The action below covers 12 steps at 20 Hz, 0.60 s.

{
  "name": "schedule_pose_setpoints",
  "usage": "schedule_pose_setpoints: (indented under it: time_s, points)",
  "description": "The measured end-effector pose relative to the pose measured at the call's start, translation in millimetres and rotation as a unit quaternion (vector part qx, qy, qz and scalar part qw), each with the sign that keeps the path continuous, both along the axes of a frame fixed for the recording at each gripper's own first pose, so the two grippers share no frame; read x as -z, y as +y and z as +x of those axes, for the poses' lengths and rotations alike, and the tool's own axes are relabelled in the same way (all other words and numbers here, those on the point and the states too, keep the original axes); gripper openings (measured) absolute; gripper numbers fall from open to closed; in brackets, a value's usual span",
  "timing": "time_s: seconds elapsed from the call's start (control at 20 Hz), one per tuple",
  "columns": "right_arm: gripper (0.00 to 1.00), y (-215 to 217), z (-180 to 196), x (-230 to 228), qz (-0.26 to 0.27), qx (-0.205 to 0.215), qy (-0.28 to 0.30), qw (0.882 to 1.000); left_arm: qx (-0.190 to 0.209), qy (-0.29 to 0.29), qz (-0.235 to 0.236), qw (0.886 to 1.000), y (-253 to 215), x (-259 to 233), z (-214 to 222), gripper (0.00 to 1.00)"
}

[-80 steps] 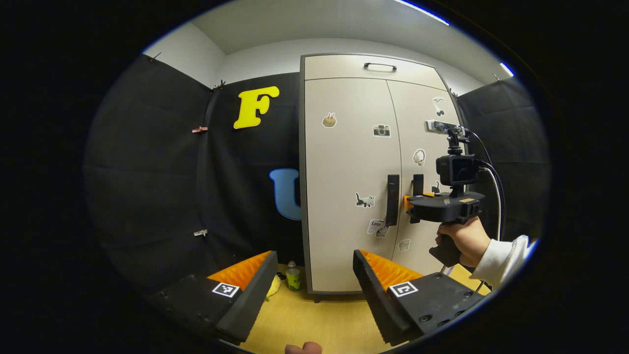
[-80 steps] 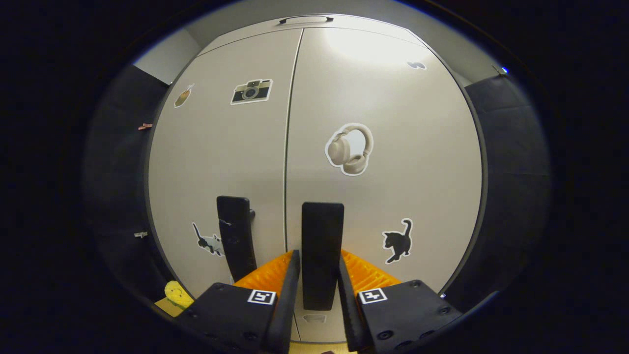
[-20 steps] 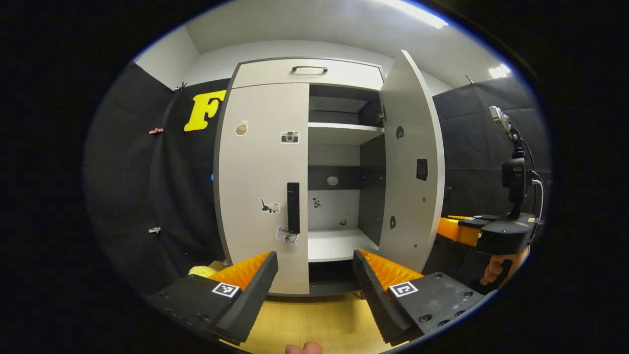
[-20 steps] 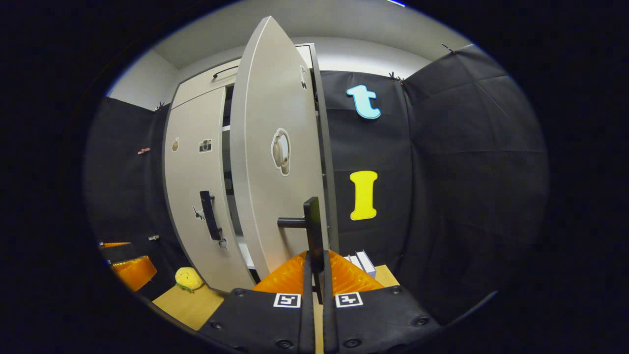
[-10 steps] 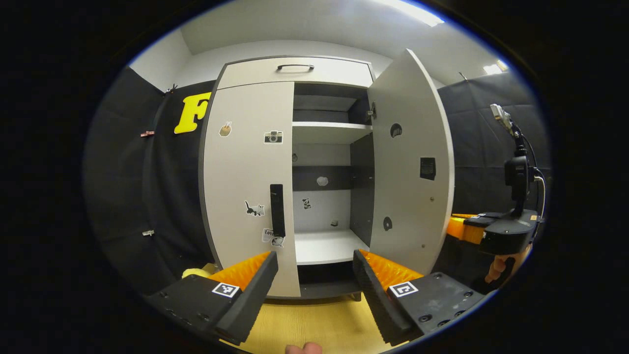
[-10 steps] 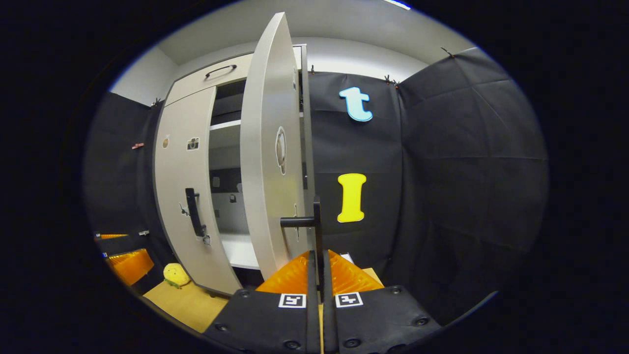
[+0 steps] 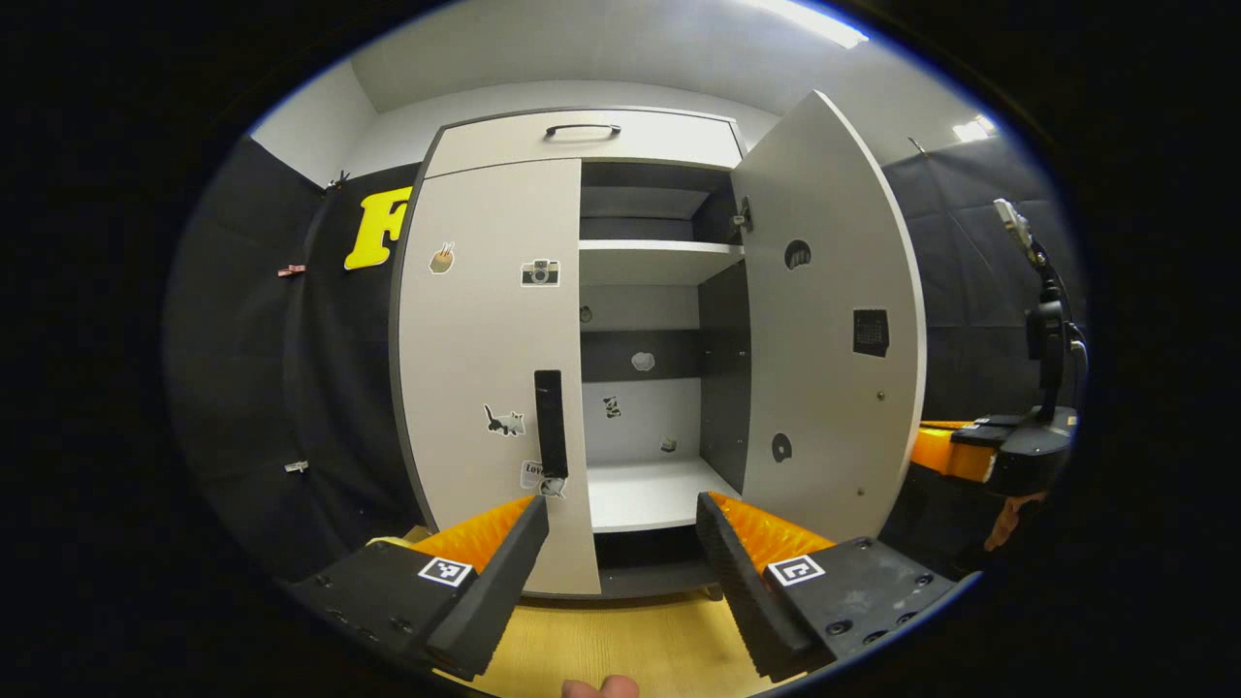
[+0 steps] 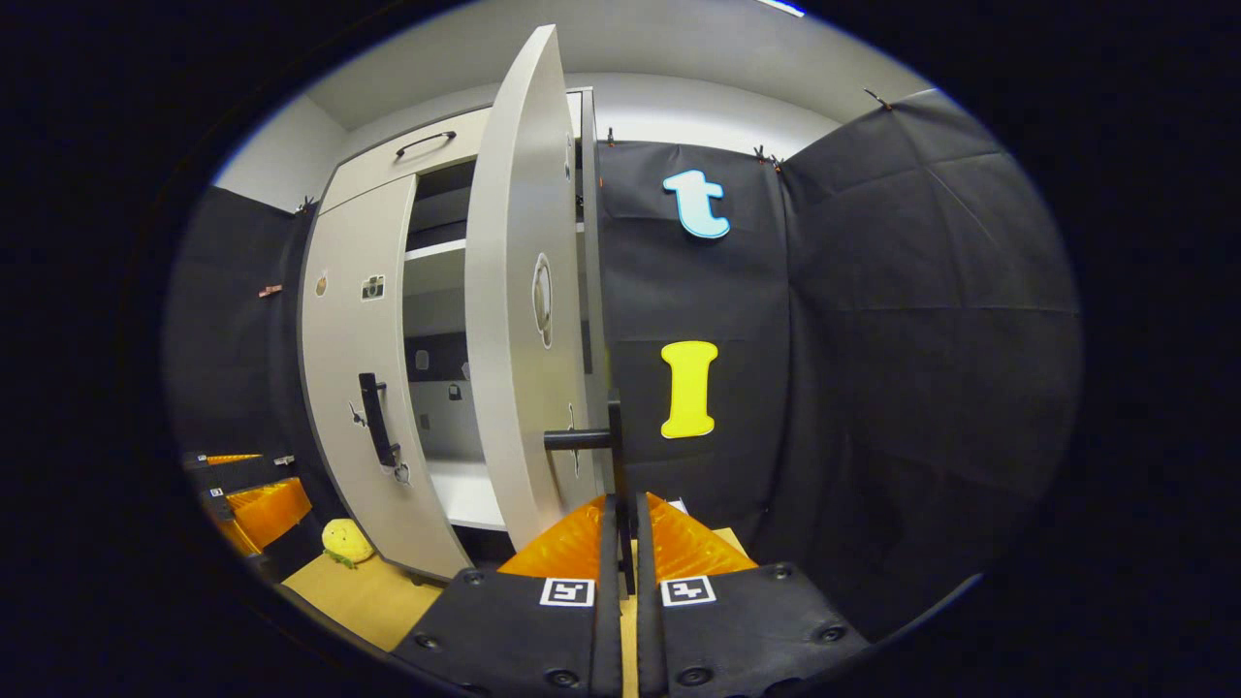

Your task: Open the right door of the double-door shoe cabinet with the right hand, and open the left door with the left hand.

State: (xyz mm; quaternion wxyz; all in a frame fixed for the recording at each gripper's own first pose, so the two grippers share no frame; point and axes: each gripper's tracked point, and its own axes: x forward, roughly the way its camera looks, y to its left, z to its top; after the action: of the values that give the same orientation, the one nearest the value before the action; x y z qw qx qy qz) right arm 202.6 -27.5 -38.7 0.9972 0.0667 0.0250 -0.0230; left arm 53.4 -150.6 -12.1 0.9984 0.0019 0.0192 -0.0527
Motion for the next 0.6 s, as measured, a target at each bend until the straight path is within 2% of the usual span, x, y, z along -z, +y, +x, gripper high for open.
schedule_pose_setpoints:
  time_s: [0.05, 0.1, 0.2, 0.4, 0.6]
  points:
    - [0.15, 2.4, -1.5, -1.5, 0.003, -0.004, -0.004, 1.000, -0.002, -0.002, 0.000, 1.000, 1.7, -1.7, 5.4, 0.96]
    - [0.11, 2.7, -2.5, -4.2, 0.005, -0.010, -0.009, 1.000, -0.004, -0.003, 0.002, 1.000, 3.8, -2.4, 11.3, 0.95]
    - [0.17, -1.8, -4.0, -9.7, -0.002, -0.002, -0.023, 1.000, -0.011, -0.005, 0.005, 1.000, 11.3, -4.6, 27.1, 0.95]
    - [0.99, -21.6, -19.4, -15.2, -0.004, 0.014, -0.031, 0.999, -0.013, -0.001, 0.004, 1.000, 20.7, -1.9, 67.3, 0.95]
    - [0.94, -27.8, -33.0, -14.3, 0.011, 0.014, -0.024, 1.000, -0.022, 0.011, 0.004, 1.000, 33.3, 6.6, 112.9, 0.95]
